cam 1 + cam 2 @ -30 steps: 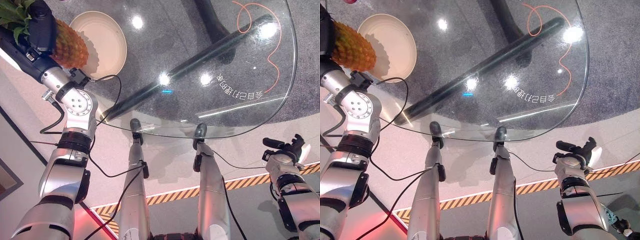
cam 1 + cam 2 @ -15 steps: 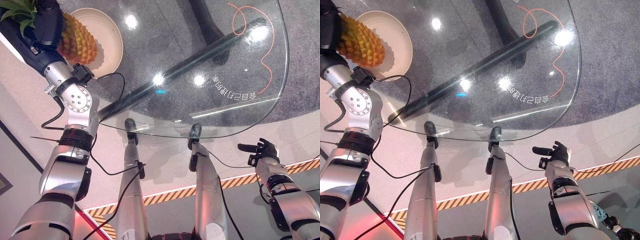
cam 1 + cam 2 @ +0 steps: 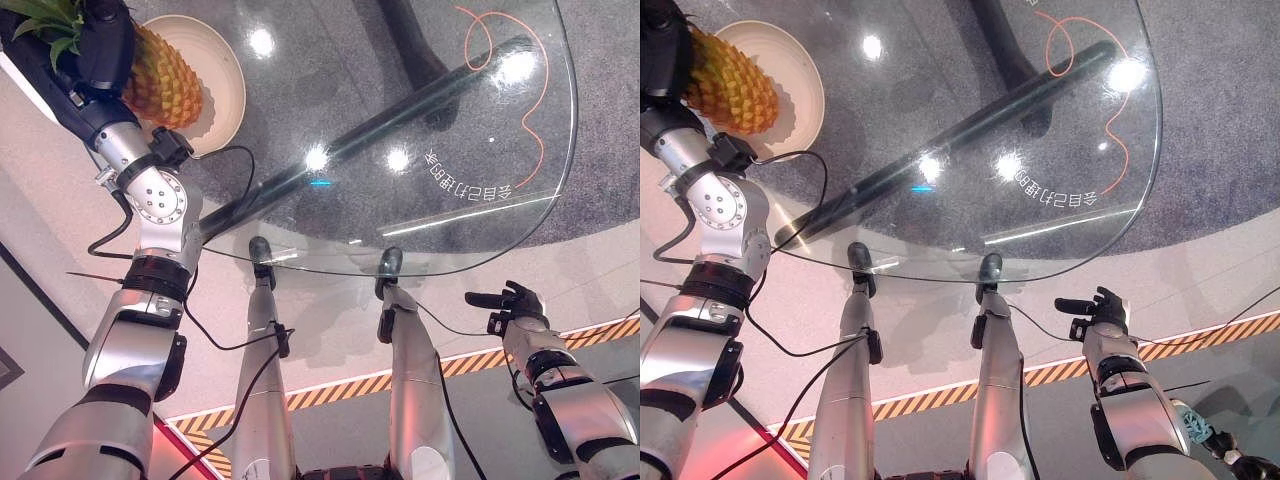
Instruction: Pick up the fruit to the plate
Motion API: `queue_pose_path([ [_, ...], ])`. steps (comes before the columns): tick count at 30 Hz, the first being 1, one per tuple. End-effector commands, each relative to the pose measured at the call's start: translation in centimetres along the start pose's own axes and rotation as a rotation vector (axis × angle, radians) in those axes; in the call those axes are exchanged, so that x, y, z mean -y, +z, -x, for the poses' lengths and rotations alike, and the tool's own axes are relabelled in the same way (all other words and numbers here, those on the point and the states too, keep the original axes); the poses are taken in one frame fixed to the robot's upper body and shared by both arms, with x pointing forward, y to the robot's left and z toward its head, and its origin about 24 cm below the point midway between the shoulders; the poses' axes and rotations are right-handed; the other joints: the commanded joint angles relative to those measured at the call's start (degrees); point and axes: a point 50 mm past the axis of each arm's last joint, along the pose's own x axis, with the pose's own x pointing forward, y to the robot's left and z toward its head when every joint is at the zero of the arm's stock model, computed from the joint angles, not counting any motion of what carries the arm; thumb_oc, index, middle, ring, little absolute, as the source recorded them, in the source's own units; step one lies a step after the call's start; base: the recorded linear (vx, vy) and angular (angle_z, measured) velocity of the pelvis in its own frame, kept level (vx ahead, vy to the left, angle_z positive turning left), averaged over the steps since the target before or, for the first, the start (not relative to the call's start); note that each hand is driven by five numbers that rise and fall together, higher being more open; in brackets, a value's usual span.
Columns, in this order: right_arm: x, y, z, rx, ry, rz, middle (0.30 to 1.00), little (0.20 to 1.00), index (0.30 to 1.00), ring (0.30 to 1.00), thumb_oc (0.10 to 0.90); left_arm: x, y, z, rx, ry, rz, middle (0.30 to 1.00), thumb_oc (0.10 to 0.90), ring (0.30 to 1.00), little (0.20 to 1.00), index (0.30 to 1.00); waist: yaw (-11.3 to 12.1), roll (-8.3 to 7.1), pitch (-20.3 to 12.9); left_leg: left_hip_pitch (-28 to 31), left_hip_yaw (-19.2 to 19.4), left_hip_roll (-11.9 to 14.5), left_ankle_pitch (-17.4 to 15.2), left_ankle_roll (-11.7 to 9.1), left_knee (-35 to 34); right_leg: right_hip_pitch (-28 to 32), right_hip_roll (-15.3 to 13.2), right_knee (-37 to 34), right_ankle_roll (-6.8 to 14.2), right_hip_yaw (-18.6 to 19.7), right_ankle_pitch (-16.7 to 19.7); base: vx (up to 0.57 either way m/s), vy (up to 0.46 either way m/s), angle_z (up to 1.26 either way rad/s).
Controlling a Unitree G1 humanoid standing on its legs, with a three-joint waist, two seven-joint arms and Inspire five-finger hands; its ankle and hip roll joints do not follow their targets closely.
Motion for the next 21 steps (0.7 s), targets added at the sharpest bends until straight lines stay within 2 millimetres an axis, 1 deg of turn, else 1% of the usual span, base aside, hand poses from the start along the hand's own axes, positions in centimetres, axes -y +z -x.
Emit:
queue_pose_path([
  [1, 2.5, -1.0, -0.3, -0.038, -0.088, 0.071, 0.9, 0.9, 0.9, 0.9, 0.8, 3.0, 5.9, -3.9, 0.266, -0.022, 0.17, 0.3, 0.1, 0.3, 0.2, 0.3, 1.2, -3.3, -1.4, -1.1, -1.0, 2.8, -9.7, -1.8, 8.9, 3.0, -0.1, -10.5, 0.5, -0.2, 8.7, 0.0, 0.0, 0.0],
  [4, 2.5, -1.0, -0.3, -0.033, -0.089, 0.077, 0.9, 0.9, 0.9, 0.9, 0.8, 3.2, 5.9, -3.9, 0.274, -0.017, 0.158, 0.3, 0.1, 0.3, 0.2, 0.3, 1.0, -3.36, -1.4, -0.7, -0.9, 2.9, -10.3, -1.9, 9.0, 3.4, 0.1, -10.4, 0.5, 0.0, 8.2, 0.0, 0.0, 0.0],
  [7, 2.3, -0.9, -0.3, -0.027, -0.089, 0.079, 0.9, 0.9, 0.9, 0.9, 0.8, 3.5, 6.1, -4.0, 0.289, -0.007, 0.153, 0.3, 0.1, 0.3, 0.2, 0.3, 0.8, -3.5, -1.4, -0.8, -0.9, 2.8, -10.3, -1.8, 9.0, 3.2, 0.2, -10.3, 0.5, 0.1, 8.3, 0.0, 0.0, 0.0],
  [8, 2.2, -0.7, -0.3, -0.023, -0.087, 0.078, 0.9, 0.9, 0.9, 0.9, 0.8, 3.7, 6.3, -4.1, 0.3, 0.0, 0.148, 0.3, 0.1, 0.3, 0.2, 0.3, 0.7, -3.63, -1.4, -1.3, -0.9, 2.8, -9.8, -1.8, 9.0, 2.7, 0.2, -10.4, 0.5, 0.2, 8.8, 0.0, 0.0, 0.0],
  [10, 2.1, -0.8, -0.3, -0.024, -0.087, 0.082, 0.9, 0.9, 0.9, 0.9, 0.8, 3.7, 6.3, -4.1, 0.305, 0.007, 0.136, 0.3, 0.1, 0.3, 0.2, 0.3, 0.7, -3.78, -1.4, -0.8, -1.0, 2.9, -10.3, -1.9, 9.0, 3.3, 0.4, -10.4, 0.6, 0.2, 8.4, 0.0, 0.0, 0.0],
  [11, 2.1, -0.6, -0.3, -0.019, -0.085, 0.079, 0.9, 0.9, 0.9, 0.9, 0.8, 3.8, 6.5, -4.3, 0.315, 0.012, 0.135, 0.3, 0.1, 0.3, 0.2, 0.3, 0.7, -3.93, -1.4, -1.3, -1.0, 2.9, -9.8, -1.8, 9.0, 2.9, 0.4, -10.6, 0.6, 0.2, 8.9, 0.0, 0.0, 0.0],
  [13, 2.1, -0.6, -0.3, -0.019, -0.082, 0.085, 0.9, 0.9, 0.9, 0.9, 0.8, 3.7, 6.4, -4.4, 0.32, 0.023, 0.126, 0.3, 0.1, 0.3, 0.2, 0.3, 0.6, -4.15, -1.4, -0.9, -1.1, 3.0, -10.3, -1.9, 9.2, 3.3, 0.6, -10.4, 0.6, 0.3, 8.4, 0.0, 0.0, 0.0],
  [14, 2.1, -0.5, -0.3, -0.015, -0.082, 0.082, 0.9, 0.9, 0.9, 0.9, 0.8, 3.8, 6.6, -4.5, 0.324, 0.023, 0.129, 0.3, 0.1, 0.3, 0.2, 0.3, 0.5, -4.17, -1.4, -1.4, -1.1, 2.9, -9.8, -1.9, 9.0, 2.8, 0.6, -10.6, 0.5, 0.3, 8.9, 0.0, 0.0, 0.0],
  [15, 2.0, -0.5, -0.3, -0.016, -0.081, 0.087, 0.9, 0.9, 0.9, 0.9, 0.8, 3.7, 6.4, -4.4, 0.324, 0.032, 0.116, 0.3, 0.1, 0.3, 0.2, 0.3, 0.5, -4.24, -1.4, -0.9, -1.2, 3.0, -10.2, -1.9, 9.1, 3.2, 0.7, -10.4, 0.5, 0.4, 8.5, 0.0, 0.0, 0.0],
  [21, 1.4, -0.3, -0.2, -0.007, -0.073, 0.091, 0.9, 0.9, 0.9, 0.9, 0.8, 3.7, 6.4, -4.7, 0.327, 0.047, 0.094, 0.3, 0.1, 0.3, 0.2, 0.3, 0.2, -4.67, -1.4, -1.1, -1.4, 2.9, -10.3, -1.9, 9.2, 3.0, 1.0, -10.6, 0.6, 0.7, 8.7, 0.0, 0.0, 0.0],
])
